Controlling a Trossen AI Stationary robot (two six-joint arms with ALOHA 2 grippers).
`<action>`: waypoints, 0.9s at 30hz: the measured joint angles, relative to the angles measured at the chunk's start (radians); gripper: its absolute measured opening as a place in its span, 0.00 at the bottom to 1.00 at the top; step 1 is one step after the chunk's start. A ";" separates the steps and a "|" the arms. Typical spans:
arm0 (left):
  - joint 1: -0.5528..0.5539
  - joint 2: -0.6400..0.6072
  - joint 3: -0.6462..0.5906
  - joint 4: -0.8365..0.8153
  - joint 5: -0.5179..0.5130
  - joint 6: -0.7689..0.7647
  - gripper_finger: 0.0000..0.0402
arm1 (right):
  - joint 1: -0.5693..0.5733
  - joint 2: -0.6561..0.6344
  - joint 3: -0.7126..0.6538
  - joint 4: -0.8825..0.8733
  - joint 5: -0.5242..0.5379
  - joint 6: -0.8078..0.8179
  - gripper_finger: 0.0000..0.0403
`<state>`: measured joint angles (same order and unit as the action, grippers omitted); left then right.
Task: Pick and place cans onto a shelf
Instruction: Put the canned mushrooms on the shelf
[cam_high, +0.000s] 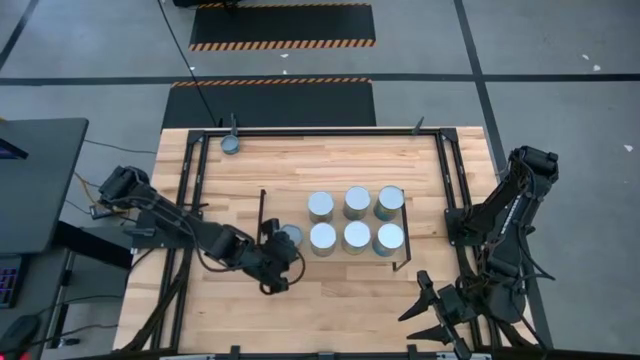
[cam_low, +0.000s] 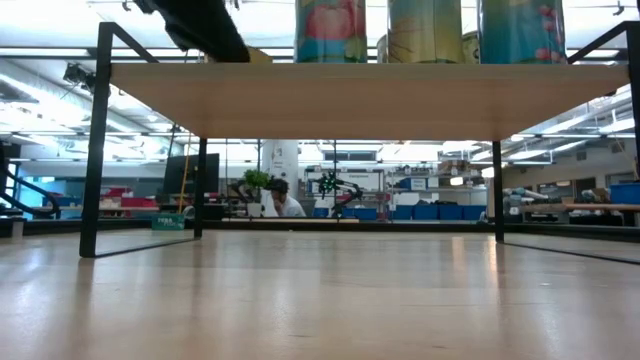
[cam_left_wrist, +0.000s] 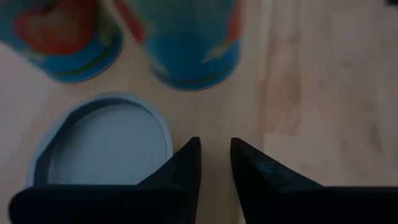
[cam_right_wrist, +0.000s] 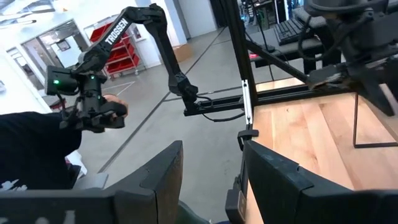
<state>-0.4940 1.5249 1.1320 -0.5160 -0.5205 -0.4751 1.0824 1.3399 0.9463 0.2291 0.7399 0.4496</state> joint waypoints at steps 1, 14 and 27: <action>0.009 0.000 0.000 -0.012 0.000 0.000 0.23 | 0.000 0.000 0.000 0.000 0.000 0.000 0.45; 0.088 -0.008 0.000 -0.045 0.005 0.074 0.19 | 0.000 0.000 0.000 -0.001 0.000 0.000 0.45; 0.116 -0.047 0.038 -0.076 0.009 0.094 0.19 | 0.000 0.000 0.000 -0.001 0.000 0.000 0.45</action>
<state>-0.3782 1.4784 1.1704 -0.5921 -0.5111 -0.3809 1.0824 1.3399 0.9463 0.2285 0.7395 0.4500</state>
